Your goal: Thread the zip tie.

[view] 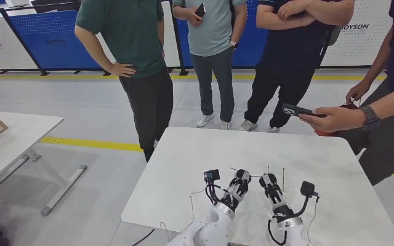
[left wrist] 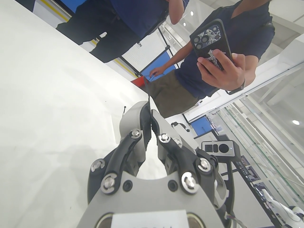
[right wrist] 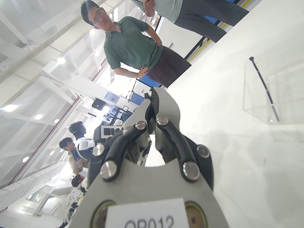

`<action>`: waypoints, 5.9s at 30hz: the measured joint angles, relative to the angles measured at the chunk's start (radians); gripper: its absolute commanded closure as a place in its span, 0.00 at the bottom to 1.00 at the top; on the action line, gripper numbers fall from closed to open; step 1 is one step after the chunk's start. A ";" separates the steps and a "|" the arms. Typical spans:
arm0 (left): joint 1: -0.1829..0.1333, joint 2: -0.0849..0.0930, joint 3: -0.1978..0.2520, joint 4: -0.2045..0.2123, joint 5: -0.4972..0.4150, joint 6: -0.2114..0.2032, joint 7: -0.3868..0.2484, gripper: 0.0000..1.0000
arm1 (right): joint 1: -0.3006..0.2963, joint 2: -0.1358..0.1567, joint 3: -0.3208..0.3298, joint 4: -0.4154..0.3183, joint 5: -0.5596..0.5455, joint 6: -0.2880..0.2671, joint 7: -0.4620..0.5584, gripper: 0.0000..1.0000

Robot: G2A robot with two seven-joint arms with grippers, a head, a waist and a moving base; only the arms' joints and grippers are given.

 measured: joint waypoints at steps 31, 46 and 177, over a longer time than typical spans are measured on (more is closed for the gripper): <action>0.007 -0.003 -0.007 -0.008 0.023 0.008 -0.011 0.83 | 0.002 -0.003 0.000 0.005 -0.003 0.000 -0.028 1.00; 0.015 -0.002 -0.022 -0.025 0.039 0.014 -0.002 0.95 | 0.004 -0.004 0.002 0.005 -0.024 0.038 -0.033 1.00; 0.022 -0.020 -0.053 -0.063 -0.094 0.048 -0.032 1.00 | -0.050 -0.004 0.031 -0.012 -0.028 0.067 -0.029 0.00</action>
